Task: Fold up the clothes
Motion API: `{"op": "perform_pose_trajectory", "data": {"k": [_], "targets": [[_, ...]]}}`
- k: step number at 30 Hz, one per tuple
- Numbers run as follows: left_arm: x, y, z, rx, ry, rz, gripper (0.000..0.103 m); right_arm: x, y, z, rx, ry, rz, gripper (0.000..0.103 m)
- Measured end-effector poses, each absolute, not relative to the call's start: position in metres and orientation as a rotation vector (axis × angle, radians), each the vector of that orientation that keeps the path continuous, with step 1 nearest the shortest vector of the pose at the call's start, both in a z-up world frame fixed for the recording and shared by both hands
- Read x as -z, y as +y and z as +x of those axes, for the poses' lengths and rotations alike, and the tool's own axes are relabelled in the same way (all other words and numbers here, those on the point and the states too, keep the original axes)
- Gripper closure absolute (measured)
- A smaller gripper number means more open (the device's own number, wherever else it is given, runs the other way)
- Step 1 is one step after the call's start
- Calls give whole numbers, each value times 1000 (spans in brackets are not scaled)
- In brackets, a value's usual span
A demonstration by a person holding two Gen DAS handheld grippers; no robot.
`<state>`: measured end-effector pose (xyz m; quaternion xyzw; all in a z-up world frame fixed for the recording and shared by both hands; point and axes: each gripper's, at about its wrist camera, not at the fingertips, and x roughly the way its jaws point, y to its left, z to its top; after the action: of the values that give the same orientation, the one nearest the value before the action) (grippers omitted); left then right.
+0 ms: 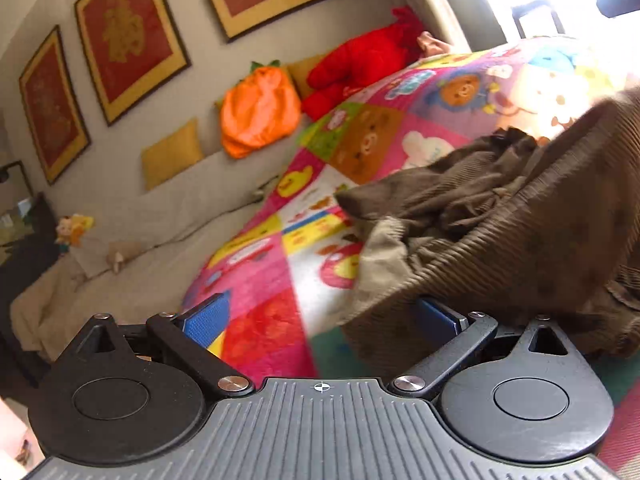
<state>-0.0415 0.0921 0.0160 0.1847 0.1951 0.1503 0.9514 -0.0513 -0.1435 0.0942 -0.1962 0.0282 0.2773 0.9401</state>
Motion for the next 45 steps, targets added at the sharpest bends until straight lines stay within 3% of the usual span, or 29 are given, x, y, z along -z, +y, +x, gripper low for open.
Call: {"op": "perform_pose_trajectory", "data": {"k": [7,12,16,17,18,19,20,21,29,36,45], "targets": [[-33,130,-67,-315,427,251,1,-56,-163,-59,-610,198,-481,90],[-33,135,-67,-168,497,103,1,-22,-169,-82,-676,303,-568,54],[-34,107,-64,-36,487,115,1,-6,-144,-87,-734,306,-603,50],[-35,98,-67,6,485,122,1,-3,-136,-83,-737,308,-605,50],[-36,89,-71,51,483,131,1,1,-127,-76,-736,309,-604,58],[-36,81,-73,79,481,140,0,1,-119,-69,-731,307,-597,72],[-35,70,-76,104,476,161,0,-5,-115,-60,-715,297,-571,99],[-31,57,-78,118,464,201,0,-14,-112,-52,-698,280,-540,101],[6,6,-27,-27,399,429,0,-106,-139,-36,-581,65,-365,101],[20,42,-25,-220,408,545,0,-106,-158,-32,-540,89,-352,101],[-26,102,-107,-254,374,531,0,-70,-168,-63,-644,184,-444,98]]}}
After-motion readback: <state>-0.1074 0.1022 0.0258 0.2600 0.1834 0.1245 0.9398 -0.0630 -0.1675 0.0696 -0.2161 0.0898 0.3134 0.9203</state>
